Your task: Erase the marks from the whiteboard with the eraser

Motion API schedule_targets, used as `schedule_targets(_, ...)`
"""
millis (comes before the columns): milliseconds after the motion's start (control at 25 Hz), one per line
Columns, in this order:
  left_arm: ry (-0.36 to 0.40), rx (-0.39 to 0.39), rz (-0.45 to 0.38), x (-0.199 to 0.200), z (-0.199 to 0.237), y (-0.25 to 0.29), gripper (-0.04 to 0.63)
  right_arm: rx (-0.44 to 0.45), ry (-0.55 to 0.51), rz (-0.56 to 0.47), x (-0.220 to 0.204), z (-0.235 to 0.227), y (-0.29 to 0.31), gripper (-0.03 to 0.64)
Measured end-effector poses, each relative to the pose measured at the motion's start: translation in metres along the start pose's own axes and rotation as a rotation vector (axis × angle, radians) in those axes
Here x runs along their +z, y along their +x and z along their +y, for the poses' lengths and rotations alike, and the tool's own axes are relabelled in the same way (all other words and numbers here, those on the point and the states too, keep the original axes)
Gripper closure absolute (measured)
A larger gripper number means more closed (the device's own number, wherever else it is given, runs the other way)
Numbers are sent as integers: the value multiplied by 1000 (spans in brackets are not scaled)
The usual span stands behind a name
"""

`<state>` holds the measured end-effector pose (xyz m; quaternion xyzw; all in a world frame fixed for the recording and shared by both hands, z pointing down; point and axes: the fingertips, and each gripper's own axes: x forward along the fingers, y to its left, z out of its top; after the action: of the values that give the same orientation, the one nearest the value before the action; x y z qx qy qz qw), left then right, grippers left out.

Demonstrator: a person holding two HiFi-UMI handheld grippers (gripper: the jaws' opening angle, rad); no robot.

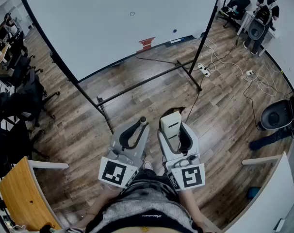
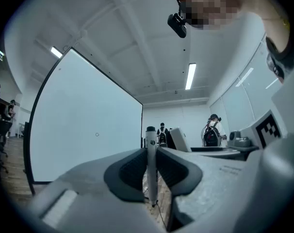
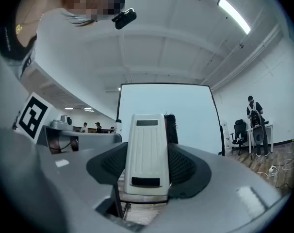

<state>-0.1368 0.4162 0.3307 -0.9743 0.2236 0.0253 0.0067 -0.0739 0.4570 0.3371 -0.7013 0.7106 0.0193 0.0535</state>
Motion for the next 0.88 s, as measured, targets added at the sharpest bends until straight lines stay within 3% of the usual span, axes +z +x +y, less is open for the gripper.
schedule_targets(520,-39,40,23,-11,-11,5,520,36,39,-9,-4,-9,-5,354)
schedule_targets(760,-13,53,17,-17,11,17,520,50,47,2,-10,-12,19,354)
schedule_targets(880,-35,64,19,-23,33,30,520,47,47,2,-15,-17,43,354)
